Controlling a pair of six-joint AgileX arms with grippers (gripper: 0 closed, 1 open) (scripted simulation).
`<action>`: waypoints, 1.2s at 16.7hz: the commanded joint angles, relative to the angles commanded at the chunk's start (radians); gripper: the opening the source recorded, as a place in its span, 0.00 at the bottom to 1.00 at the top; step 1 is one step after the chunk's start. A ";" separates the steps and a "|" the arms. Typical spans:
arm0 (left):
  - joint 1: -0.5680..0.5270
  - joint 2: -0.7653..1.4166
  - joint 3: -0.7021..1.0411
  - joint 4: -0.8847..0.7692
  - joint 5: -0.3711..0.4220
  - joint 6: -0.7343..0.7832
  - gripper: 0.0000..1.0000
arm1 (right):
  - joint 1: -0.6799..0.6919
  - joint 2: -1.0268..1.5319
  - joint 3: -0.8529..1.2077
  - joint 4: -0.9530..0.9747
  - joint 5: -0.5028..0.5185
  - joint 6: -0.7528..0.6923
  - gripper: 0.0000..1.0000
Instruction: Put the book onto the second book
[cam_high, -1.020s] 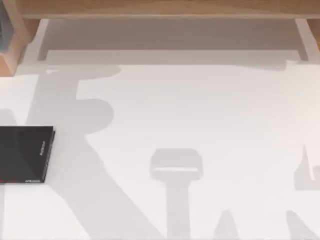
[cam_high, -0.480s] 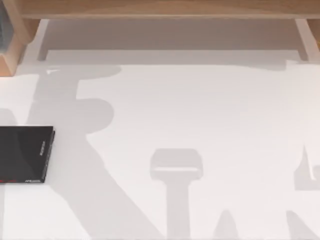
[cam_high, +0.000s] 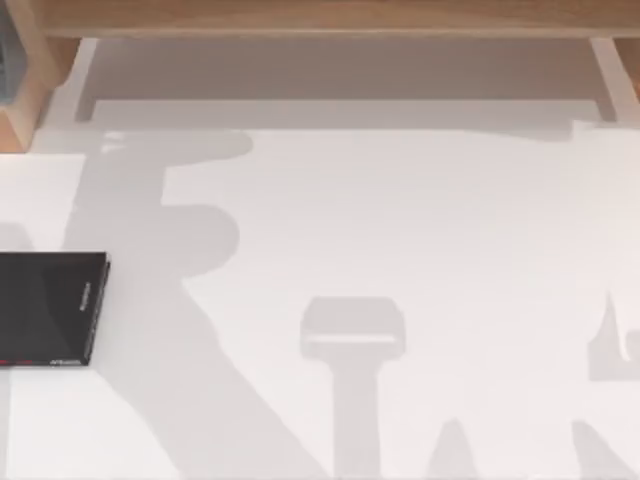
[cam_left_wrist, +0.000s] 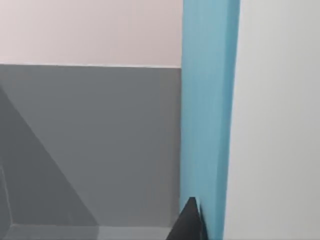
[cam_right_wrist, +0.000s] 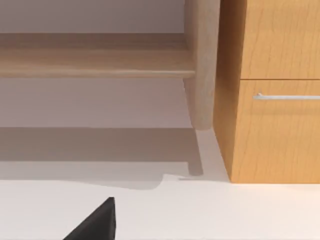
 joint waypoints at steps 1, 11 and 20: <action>0.001 -0.004 -0.003 -0.002 0.001 0.000 0.00 | 0.000 0.000 0.000 0.000 0.000 0.000 1.00; 0.006 -0.137 -0.060 -0.016 -0.001 0.188 0.00 | 0.000 0.000 0.000 0.000 0.000 0.000 1.00; 0.033 -0.562 -0.385 -0.080 -0.012 0.843 0.00 | 0.000 0.000 0.000 0.000 0.000 0.000 1.00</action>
